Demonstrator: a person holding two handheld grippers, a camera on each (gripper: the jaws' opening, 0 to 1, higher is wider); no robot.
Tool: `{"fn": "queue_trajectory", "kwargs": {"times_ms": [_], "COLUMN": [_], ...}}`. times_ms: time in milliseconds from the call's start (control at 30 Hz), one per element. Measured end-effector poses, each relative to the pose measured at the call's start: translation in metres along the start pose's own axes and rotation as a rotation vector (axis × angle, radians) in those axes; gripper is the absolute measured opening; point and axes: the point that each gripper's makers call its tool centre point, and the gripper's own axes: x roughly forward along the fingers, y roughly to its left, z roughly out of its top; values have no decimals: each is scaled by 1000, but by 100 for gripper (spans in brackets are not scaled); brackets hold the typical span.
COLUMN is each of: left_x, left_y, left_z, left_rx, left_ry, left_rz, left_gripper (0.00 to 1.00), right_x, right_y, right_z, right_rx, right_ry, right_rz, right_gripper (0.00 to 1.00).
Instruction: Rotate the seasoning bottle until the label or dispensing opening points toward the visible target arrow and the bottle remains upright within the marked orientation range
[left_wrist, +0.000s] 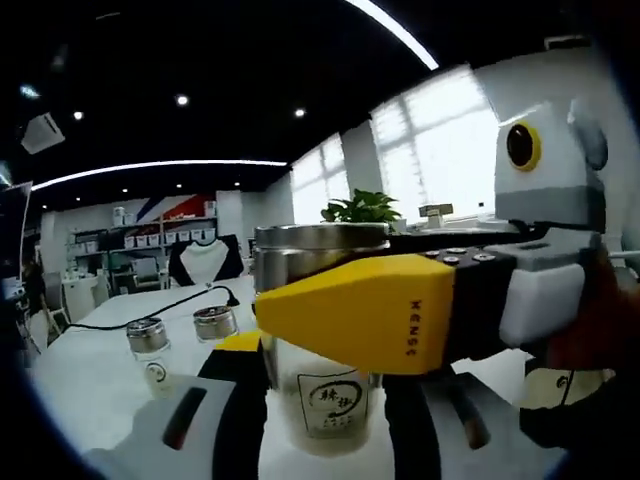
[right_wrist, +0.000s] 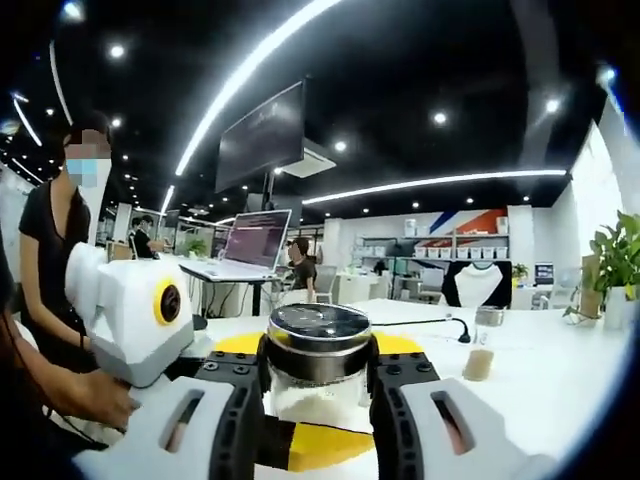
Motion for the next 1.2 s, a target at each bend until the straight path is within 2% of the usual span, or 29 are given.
{"fn": "queue_trajectory", "kwargs": {"times_ms": [133,233,333,467,500,567,600,633,700,800,900,1033,1100,1200], "left_x": [-1,-6,-10,-11,-11,-10,-8,-6,-4,-4,-4,-3,-4,-4], "left_y": [-7,-15,-23,-27,-28,-21,-17,-10,-1,6,11,13,11,12], "left_z": [1,4,6,5,6,5,5,5,3,4,2,-2,-2,-2], "left_rx": [7,-56,-91,-83,-78,-4,38,71,87,40,102,114,55,61], "left_ry": [-5,-19,-26,-16,-12,12,12,20,33,14,27,38,20,15], "left_rz": [-77,-197,-272,-289,-284,-214,-171,-94,-19,43,96,102,72,71], "left_gripper": [47,45,45,45,45,45,45,45,45,44,44,44,44,44], "right_x": [-5,-11,-16,-18,-17,-17,-16,-14,-9,-3,0,3,4,4], "right_y": [2,3,8,14,14,12,10,5,3,2,-1,-3,-2,-2], "right_z": [-1,1,6,9,9,8,9,8,7,5,-1,-6,-6,-7], "right_rx": [8,39,66,36,34,47,58,62,48,73,112,110,108,99], "right_ry": [6,-10,-34,-44,-45,-50,-52,-45,-30,-43,-30,21,30,47], "right_rz": [73,141,204,231,230,230,214,178,134,88,48,10,7,0], "right_gripper": [37,37,37,37,37,37,37,37,37,36,37,37,37,37]}}
